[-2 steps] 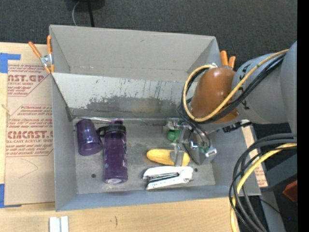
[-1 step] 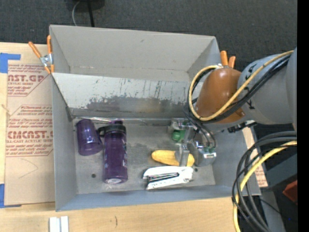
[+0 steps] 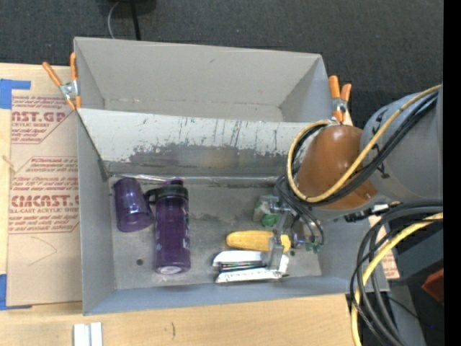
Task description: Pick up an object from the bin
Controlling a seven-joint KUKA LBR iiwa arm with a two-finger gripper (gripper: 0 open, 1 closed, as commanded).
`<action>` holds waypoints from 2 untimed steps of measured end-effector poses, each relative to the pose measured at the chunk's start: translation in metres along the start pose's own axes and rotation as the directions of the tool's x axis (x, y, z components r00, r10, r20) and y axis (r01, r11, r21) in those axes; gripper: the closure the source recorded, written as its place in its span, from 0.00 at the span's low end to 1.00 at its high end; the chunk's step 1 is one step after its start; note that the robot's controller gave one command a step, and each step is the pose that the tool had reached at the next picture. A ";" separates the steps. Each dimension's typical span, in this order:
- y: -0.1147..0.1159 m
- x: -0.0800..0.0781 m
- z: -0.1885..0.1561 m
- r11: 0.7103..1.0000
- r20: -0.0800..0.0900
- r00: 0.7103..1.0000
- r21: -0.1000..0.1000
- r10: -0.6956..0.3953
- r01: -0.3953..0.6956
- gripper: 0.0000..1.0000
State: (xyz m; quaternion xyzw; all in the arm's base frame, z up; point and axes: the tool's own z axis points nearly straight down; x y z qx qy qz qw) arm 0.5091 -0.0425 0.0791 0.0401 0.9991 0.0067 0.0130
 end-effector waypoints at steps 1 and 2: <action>0.008 0.017 0.005 0.997 -0.003 0.997 0.001 0.080 -0.080 1.00; 0.008 0.017 0.005 0.997 -0.002 0.997 0.001 0.080 -0.080 1.00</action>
Offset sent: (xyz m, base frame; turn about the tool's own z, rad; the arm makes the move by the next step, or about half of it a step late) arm 0.0000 0.0000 0.0000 0.0000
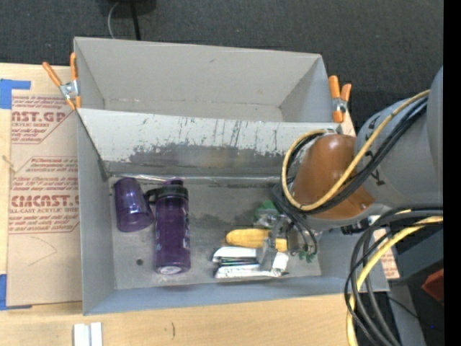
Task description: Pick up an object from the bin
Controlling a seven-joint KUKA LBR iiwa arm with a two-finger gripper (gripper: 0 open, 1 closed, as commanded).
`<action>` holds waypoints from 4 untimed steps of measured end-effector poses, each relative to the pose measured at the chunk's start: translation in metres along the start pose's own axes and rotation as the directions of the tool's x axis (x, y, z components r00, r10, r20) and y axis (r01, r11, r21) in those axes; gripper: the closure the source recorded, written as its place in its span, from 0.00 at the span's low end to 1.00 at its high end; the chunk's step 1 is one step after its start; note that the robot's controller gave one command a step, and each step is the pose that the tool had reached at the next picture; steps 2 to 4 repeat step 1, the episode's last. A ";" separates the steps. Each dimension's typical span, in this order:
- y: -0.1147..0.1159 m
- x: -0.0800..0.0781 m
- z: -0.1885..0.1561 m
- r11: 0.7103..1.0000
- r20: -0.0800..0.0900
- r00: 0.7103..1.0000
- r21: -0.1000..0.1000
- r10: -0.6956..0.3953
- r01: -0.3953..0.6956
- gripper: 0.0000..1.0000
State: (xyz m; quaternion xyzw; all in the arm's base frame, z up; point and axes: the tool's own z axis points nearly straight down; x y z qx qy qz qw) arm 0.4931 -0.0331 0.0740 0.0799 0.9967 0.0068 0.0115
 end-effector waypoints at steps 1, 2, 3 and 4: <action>0.000 -0.001 0.000 1.000 -0.001 1.000 0.000 0.010 -0.010 1.00; 0.000 -0.001 0.000 1.000 -0.001 1.000 0.000 0.010 -0.010 1.00; 0.000 -0.001 0.000 1.000 -0.001 1.000 0.000 0.010 -0.010 1.00; 0.000 -0.001 0.000 1.000 -0.001 1.000 0.000 0.010 -0.010 1.00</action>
Offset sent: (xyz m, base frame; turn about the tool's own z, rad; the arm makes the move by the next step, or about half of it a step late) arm 0.0056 0.0012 0.0227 0.0103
